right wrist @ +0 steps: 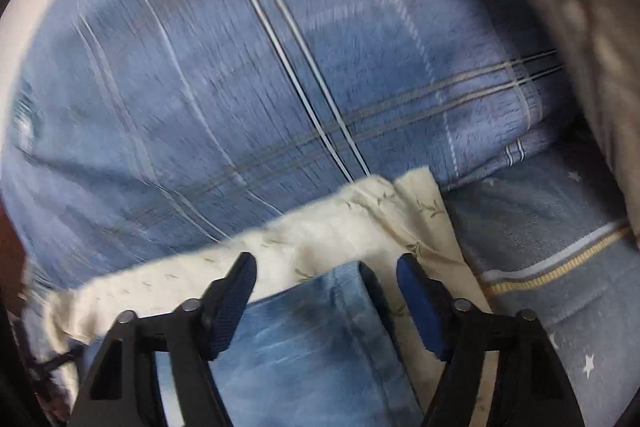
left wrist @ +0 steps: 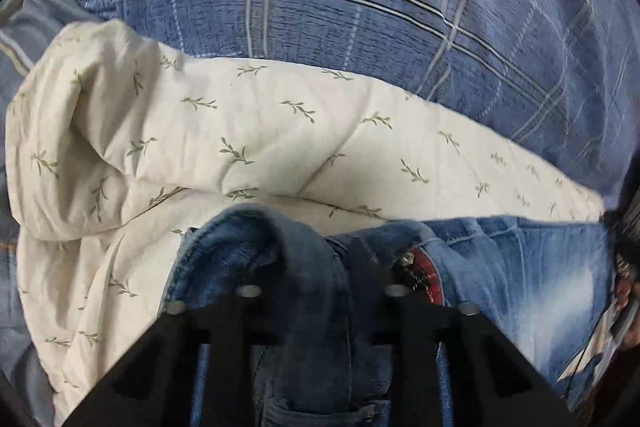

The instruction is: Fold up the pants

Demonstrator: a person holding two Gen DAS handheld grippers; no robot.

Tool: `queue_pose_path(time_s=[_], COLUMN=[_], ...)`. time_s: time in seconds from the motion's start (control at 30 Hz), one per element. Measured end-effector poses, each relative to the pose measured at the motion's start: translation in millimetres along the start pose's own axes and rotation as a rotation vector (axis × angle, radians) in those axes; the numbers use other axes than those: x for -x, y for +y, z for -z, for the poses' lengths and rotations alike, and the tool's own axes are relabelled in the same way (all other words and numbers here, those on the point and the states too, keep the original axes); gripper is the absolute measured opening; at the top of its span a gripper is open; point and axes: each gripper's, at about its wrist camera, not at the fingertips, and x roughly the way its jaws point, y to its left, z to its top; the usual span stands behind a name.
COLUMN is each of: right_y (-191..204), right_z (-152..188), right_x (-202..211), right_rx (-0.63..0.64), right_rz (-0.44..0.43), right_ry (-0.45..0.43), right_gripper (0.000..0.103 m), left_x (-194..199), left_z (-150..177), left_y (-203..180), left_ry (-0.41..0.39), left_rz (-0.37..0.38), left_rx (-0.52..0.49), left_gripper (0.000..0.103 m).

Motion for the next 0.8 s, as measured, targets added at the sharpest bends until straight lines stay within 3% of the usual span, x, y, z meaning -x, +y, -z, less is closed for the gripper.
queue_pose_path(time_s=[0.07,0.1,0.17,0.43,0.8], right_y=[9,14,23,30,-13], right_z=[5,9,15,44,122], right_x=[1,8,29,142,243], right_rx=[0.047,0.077,0.113,0.126,0.011], right_rz=[0.047,0.046,0.065,-0.014,-0.073], right_ry=[0.000,-0.009,-0.050,-0.210,-0.284], right_gripper=[0.023,0.020,0.020,0.020,0.020], left_x=[7,16,35,135,218], left_z=[1,3,5,39,137], left_y=[5,6,6,5,16], left_ry=[-0.021,-0.048,-0.094,-0.269,-0.347], left_rz=[0.023,0.025,0.039,0.139,0.196], left_rx=[0.016,0.011,0.003,-0.053,-0.051], left_gripper=[0.018,0.017,0.016,0.015,0.015])
